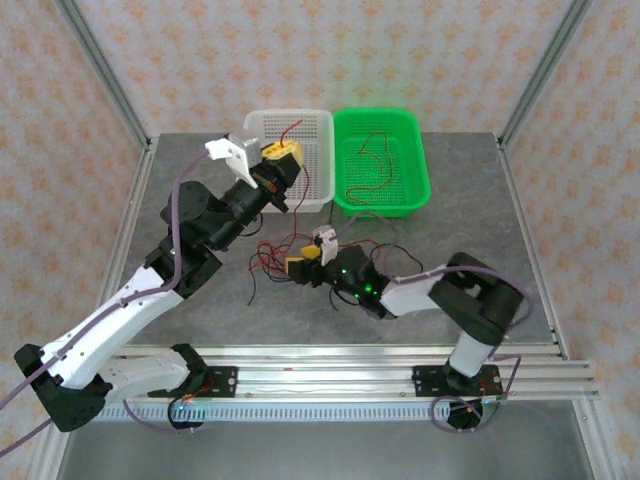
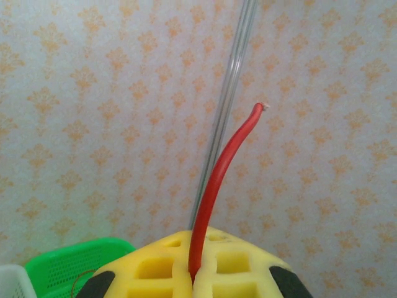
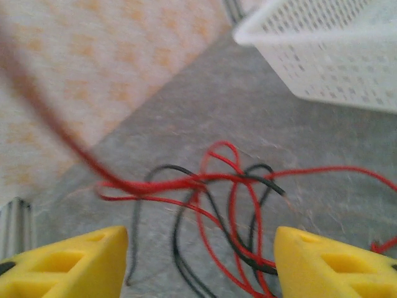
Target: Untangle the cables
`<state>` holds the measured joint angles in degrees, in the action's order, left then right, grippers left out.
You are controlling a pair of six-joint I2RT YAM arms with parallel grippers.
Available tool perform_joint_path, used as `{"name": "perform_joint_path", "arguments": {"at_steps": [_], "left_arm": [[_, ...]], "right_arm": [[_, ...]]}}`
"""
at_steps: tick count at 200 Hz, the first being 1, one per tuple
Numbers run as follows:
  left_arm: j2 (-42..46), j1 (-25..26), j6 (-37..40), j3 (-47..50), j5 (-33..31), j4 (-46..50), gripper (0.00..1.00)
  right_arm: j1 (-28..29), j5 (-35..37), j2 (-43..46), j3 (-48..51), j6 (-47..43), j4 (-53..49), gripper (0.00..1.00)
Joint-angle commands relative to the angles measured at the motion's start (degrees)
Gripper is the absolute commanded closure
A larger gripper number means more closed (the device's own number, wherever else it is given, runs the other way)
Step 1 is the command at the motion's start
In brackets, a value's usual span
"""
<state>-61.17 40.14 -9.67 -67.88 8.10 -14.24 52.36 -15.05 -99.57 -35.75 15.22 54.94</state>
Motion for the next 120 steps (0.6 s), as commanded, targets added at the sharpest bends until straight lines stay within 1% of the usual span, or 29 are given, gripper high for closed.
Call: {"name": "perform_joint_path", "arguments": {"at_steps": [1,18,58,80,120], "left_arm": [[0.13,0.56,-0.77,-3.75,0.96,-0.67,1.0],[-0.06,0.59,-0.05,-5.53,0.4,-0.06,1.0],[-1.1,0.57,2.54,-10.75,-1.51,1.79,1.0],[-1.71,0.63,3.93,-13.76,-2.46,2.71,1.0],[-2.38,0.57,5.18,-17.75,-3.31,4.13,1.0]], "right_arm": [[0.23,7.07,-4.15,-2.54,6.31,5.09,0.39],[0.36,8.74,-5.92,-2.8,7.92,1.71,0.41],[0.66,13.78,-6.51,-2.55,8.96,-9.23,0.43],[0.64,15.77,-7.75,-2.96,9.87,-14.76,0.46],[0.68,17.1,-10.6,-4.24,11.6,-21.63,0.49]]}}
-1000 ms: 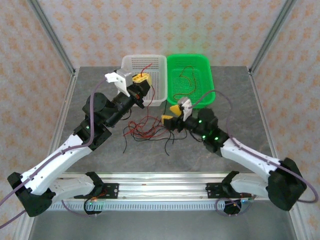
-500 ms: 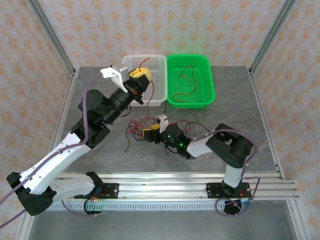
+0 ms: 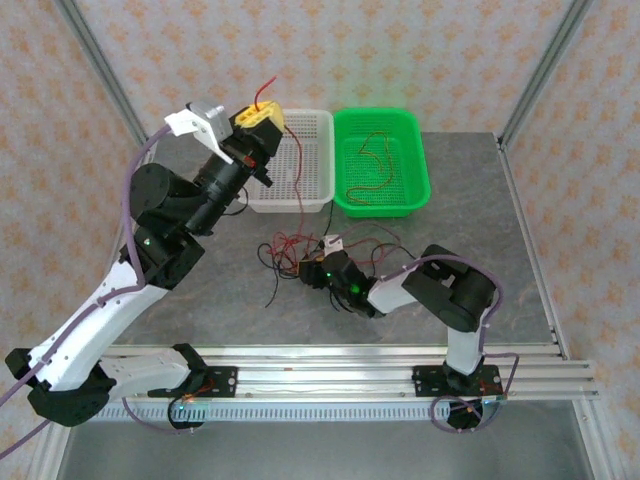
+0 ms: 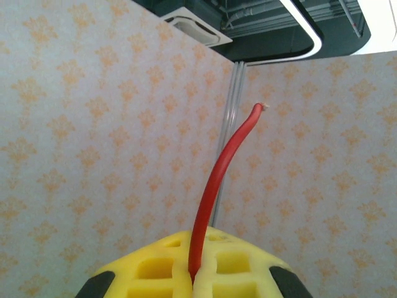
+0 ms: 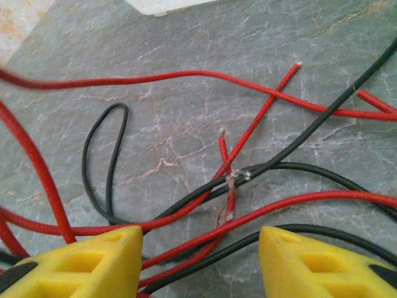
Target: Untangle the cables
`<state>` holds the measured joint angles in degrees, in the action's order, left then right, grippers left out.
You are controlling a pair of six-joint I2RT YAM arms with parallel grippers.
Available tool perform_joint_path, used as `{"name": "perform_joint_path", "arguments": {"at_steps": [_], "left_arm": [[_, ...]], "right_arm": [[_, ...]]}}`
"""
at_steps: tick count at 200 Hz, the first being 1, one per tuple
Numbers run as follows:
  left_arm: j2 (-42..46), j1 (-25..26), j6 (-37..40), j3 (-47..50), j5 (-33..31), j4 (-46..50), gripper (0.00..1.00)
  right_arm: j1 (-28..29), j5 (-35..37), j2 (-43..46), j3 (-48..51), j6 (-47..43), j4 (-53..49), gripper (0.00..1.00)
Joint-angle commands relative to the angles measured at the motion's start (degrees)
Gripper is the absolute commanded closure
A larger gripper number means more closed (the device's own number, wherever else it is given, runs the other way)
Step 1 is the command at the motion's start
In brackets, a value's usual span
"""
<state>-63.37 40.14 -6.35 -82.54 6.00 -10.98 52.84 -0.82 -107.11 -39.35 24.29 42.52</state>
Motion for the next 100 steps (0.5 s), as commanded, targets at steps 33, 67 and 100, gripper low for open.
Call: {"name": "perform_joint_path", "arguments": {"at_steps": [33,67,100], "left_arm": [[-0.39,0.53,2.67,-5.94,-1.92,1.59,1.0],[-1.78,0.55,6.04,-9.8,-5.21,3.12,1.0],[-4.83,0.55,9.78,-15.8,-7.12,3.71,1.0]], "right_arm": [[0.17,4.04,-3.39,-0.34,3.81,-13.84,0.49],[0.21,3.99,-2.47,2.03,4.64,-15.94,0.49],[0.23,4.11,-0.62,4.49,5.4,-16.72,0.49]]}}
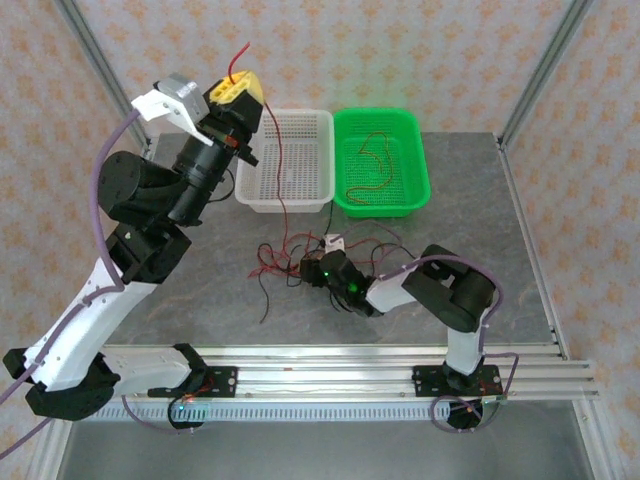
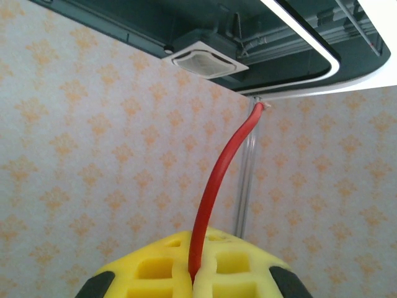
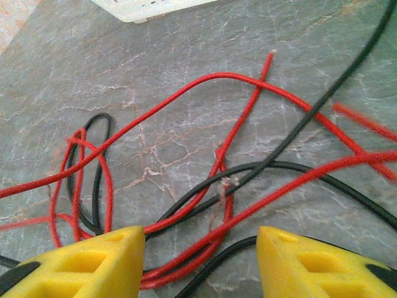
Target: Untangle the cables
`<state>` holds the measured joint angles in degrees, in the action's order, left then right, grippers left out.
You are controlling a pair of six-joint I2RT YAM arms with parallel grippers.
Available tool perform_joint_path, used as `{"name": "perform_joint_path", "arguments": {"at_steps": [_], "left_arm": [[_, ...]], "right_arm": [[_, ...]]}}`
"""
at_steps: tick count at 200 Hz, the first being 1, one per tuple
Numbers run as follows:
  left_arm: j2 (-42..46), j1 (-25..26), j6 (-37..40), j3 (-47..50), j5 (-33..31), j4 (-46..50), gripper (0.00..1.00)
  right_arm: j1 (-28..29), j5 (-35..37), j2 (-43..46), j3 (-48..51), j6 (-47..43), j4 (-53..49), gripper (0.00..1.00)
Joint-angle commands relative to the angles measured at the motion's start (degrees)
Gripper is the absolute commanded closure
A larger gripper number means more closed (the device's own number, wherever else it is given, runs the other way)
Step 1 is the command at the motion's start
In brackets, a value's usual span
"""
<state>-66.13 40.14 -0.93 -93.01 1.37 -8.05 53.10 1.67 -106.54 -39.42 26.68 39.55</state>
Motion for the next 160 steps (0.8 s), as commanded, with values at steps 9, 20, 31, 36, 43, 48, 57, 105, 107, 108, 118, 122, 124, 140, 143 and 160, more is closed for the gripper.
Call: {"name": "perform_joint_path", "arguments": {"at_steps": [9,20,31,36,43,48,57,105,107,108,118,122,124,140,143,160], "left_arm": [[-3.4,0.55,5.56,-8.19,-2.98,1.47,1.0],[-5.13,0.55,6.82,-11.61,-3.51,2.23,1.0],[-6.53,0.55,7.66,-13.91,-3.74,2.6,1.0],[-7.0,0.56,7.97,-14.56,-3.89,2.56,1.0],[-7.56,0.5,8.49,-15.07,-4.08,2.31,1.0],[-7.94,0.47,8.97,-15.25,-4.36,2.11,1.0],[-8.66,0.46,10.02,-15.82,-5.11,1.83,1.0],[-13.51,-0.75,17.03,-24.85,-9.13,3.52,1.0],[-13.72,-0.89,17.3,-25.24,-9.22,3.67,1.0],[-13.79,-0.96,17.42,-25.44,-9.25,3.71,1.0],[-14.43,-1.74,17.91,-26.94,-9.42,4.13,1.0],[-14.61,-2.08,17.98,-27.39,-9.37,4.26,1.0],[-14.7,-2.26,17.98,-27.57,-9.43,4.32,1.0],[-15.0,-3.92,17.92,-28.1,-9.18,4.31,1.0],[-14.92,-4.27,17.82,-28.07,-9.12,4.28,1.0],[-14.58,-6.44,16.46,-27.18,-8.37,4.12,1.0]], "right_arm": [[-0.1,1.67,-0.89,4.98,3.06,-13.83,0.49],[-0.08,1.83,-0.6,5.16,3.25,-14.38,0.49],[-0.07,2.02,0.12,5.63,3.34,-14.61,0.49],[-0.05,2.17,0.44,5.87,3.3,-14.58,0.49],[-0.07,2.76,0.88,6.06,3.46,-14.91,0.49],[-0.04,3.29,1.2,6.06,3.57,-15.33,0.49],[-0.03,4.21,1.77,6.27,3.81,-15.97,0.49],[-0.37,6.1,3.08,8.83,7.51,-17.88,0.49],[-0.43,6.09,3.09,8.94,7.75,-17.85,0.49],[-0.4,6.12,3.14,9.06,7.85,-17.85,0.49],[-0.5,6.39,3.42,10.06,8.86,-17.89,0.49],[-0.62,6.48,3.59,10.38,9.33,-17.91,0.49],[-0.65,6.5,3.61,10.65,9.55,-17.86,0.49],[-1.09,6.88,4.12,11.94,11.02,-18.47,0.49],[-1.25,7.0,4.19,12.06,11.23,-18.72,0.49],[-2.14,7.33,5.04,12.68,11.56,-19.64,0.49]]}}
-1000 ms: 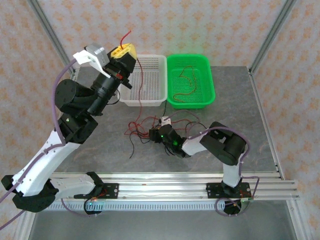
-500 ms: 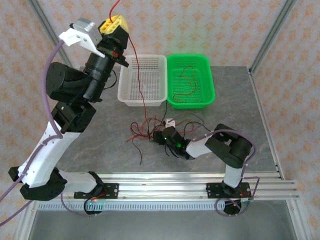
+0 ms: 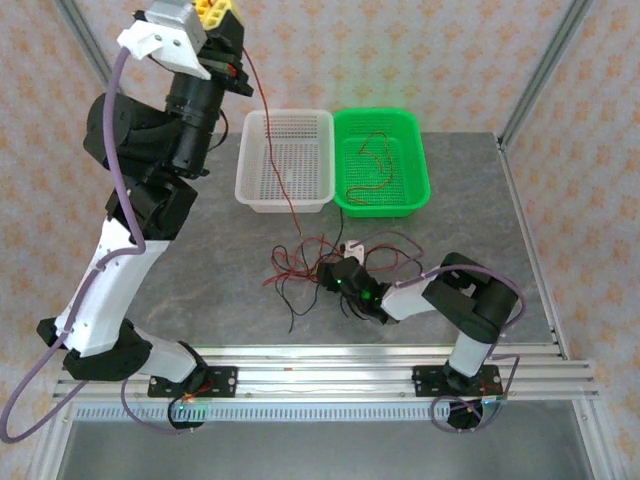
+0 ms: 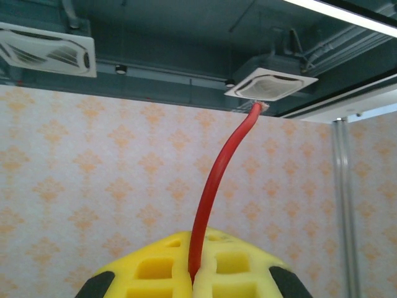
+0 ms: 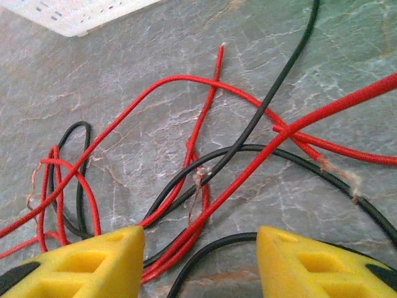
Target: Untangle the cables
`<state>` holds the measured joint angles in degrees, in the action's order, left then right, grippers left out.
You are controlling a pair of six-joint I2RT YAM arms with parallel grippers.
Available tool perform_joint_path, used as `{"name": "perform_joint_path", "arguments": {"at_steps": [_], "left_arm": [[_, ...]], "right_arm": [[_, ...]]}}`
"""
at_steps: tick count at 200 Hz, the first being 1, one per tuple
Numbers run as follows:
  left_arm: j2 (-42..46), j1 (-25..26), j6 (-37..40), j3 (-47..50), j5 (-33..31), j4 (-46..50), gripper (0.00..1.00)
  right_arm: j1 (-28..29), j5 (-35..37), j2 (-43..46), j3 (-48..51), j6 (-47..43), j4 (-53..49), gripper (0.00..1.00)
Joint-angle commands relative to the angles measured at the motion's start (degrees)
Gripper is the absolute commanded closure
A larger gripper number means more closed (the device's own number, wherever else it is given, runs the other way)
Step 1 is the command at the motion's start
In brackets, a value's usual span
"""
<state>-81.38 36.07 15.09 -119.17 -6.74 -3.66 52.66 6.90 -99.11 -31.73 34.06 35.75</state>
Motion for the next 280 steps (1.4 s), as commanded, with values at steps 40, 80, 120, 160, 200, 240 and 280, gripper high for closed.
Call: {"name": "perform_joint_path", "arguments": {"at_steps": [40,80,120,160,200,240,280], "left_arm": [[2.28,-5.04,-1.9,3.96,1.07,-2.08,1.0],[3.45,-6.46,-3.01,4.92,2.36,-1.09,1.0],[9.49,-6.52,-8.19,17.94,5.25,-4.5,1.0],[14.43,-6.46,-13.08,29.37,7.18,-9.26,1.0],[14.85,-6.46,-13.86,30.43,7.54,-9.13,1.0],[15.19,-6.47,-13.34,29.13,7.35,-8.03,1.0],[15.56,-6.5,-13.24,29.0,7.23,-7.46,1.0]], "right_arm": [[-5.71,1.89,1.03,5.09,3.62,-17.17,0.49],[-7.58,2.38,6.14,5.38,1.34,-18.47,0.49],[-5.78,-2.25,20.13,3.96,-13.52,-19.44,0.44],[-2.43,-11.07,29.63,4.02,-29.59,-15.3,0.33],[-0.84,-19.11,24.53,-0.15,-35.27,-9.36,0.26],[-0.67,-19.41,11.01,-9.31,-36.86,-7.04,0.26],[-0.64,-13.57,1.81,-15.69,-36.66,-6.01,0.26]]}}
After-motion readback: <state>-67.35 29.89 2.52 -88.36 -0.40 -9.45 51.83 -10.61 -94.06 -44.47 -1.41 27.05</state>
